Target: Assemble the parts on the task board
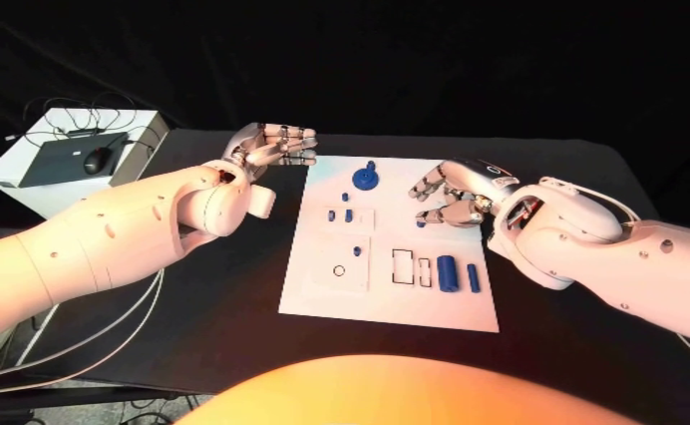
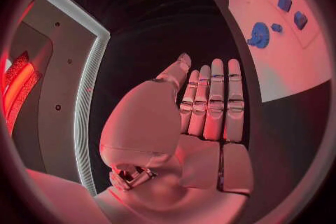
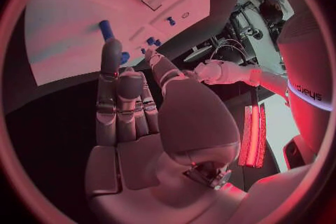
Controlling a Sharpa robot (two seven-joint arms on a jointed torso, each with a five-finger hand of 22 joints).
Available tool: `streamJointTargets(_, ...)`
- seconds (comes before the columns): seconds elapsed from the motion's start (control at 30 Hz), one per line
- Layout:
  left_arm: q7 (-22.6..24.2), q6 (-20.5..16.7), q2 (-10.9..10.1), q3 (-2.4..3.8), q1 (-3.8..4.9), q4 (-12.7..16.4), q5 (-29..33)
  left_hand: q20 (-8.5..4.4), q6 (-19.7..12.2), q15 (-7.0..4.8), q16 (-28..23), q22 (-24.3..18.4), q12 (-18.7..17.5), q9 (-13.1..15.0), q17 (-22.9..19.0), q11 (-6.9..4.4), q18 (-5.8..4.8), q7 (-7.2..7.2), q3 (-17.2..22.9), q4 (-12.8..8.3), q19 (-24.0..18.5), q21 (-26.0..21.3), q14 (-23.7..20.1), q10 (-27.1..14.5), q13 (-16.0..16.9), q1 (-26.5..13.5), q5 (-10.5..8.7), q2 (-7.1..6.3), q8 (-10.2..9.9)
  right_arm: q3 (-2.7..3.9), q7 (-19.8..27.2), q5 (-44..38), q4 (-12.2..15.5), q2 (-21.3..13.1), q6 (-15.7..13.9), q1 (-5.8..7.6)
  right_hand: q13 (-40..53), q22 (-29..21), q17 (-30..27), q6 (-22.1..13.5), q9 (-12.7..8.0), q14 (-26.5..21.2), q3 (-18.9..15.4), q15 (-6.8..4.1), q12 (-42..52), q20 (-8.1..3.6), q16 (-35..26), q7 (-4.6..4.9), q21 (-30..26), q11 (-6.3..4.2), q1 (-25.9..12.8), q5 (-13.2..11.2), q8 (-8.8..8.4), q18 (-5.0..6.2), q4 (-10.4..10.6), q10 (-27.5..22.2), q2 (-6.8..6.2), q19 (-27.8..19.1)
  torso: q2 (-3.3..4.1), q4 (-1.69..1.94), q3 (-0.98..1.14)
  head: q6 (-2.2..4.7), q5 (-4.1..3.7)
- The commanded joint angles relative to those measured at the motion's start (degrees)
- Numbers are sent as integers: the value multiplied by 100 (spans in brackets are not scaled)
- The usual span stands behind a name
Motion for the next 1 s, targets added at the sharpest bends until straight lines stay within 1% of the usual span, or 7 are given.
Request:
streamJointTargets(0.03,62,107,24,3,0,-9,15,2,-25,2,-7,-5,-15,2,-6,-3,-53,20,-10,21,30,35,-51,-35,-2,-30,-5,-18,10,6,167,64,-151,-24,367,38,3,-27,6,-13,2,-18,-173,15,1,16,18,-64,-57,-15,113,14,-19,68,34,-64,6,59,7,5,0,0,-104)
streamJointTargets(0.13,67,109,34,3,0,-17,15,2,-25,2,-7,-5,-15,2,-6,-3,-53,20,-10,21,30,35,-51,-35,-2,-30,-5,-18,10,7,150,-154,-296,12,459,57,3,-41,16,-29,2,-18,-262,18,3,19,20,-95,-92,-12,151,8,-21,69,67,-107,-12,86,7,10,0,0,-139)
streamJointTargets(0.27,70,107,37,3,0,-20,15,2,-25,2,-7,-5,-15,2,-6,-3,-53,20,-10,21,30,35,-51,-35,-2,-30,-5,-18,10,-5,41,-467,-474,110,574,63,8,-80,25,-146,8,-28,-323,37,46,33,7,-199,-158,18,229,-104,-15,73,175,-293,-69,110,14,15,-1,0,-162)
streamJointTargets(0.43,72,99,30,3,0,-20,15,2,-25,2,-7,-5,-15,2,-6,-3,-53,20,-10,21,30,35,-51,-35,-2,-30,-5,-18,10,-31,-57,-728,-687,279,625,41,2,-109,32,-198,2,-25,-331,42,53,33,-13,-199,-219,31,295,-119,-22,69,279,-345,-113,148,20,23,-6,0,-160)
streamJointTargets(0.6,71,95,19,3,0,-13,15,2,-25,2,-7,-5,-15,2,-6,-3,-53,20,-10,21,30,35,-51,-35,-2,-30,-5,-18,10,-50,-93,-849,-840,433,647,4,3,-108,35,-193,3,-23,-318,41,59,32,-12,-213,-225,29,316,-113,-19,73,283,-336,-105,157,19,21,-8,0,-156)
streamJointTargets(0.8,70,93,10,3,0,-3,15,2,-25,2,-7,-5,-15,2,-6,-3,-53,20,-10,21,30,35,-51,-35,-2,-30,-5,-18,10,-81,-95,-898,-1000,580,730,-37,1,-78,40,-140,1,-20,-231,31,55,22,-13,-195,-221,17,337,-113,-22,77,221,-274,-55,155,16,28,-12,0,-185)
streamJointTargets(1.0,59,67,-5,3,0,0,15,3,-29,3,-7,-24,-14,2,-3,-1,-53,25,-14,30,33,36,-54,-39,-2,-32,-4,-15,8,-107,-99,-914,-1047,661,867,-95,-1,-15,46,-56,1,-17,-131,8,50,4,-21,-170,-210,-14,277,-96,-21,68,122,-138,4,136,12,15,-8,0,-174)
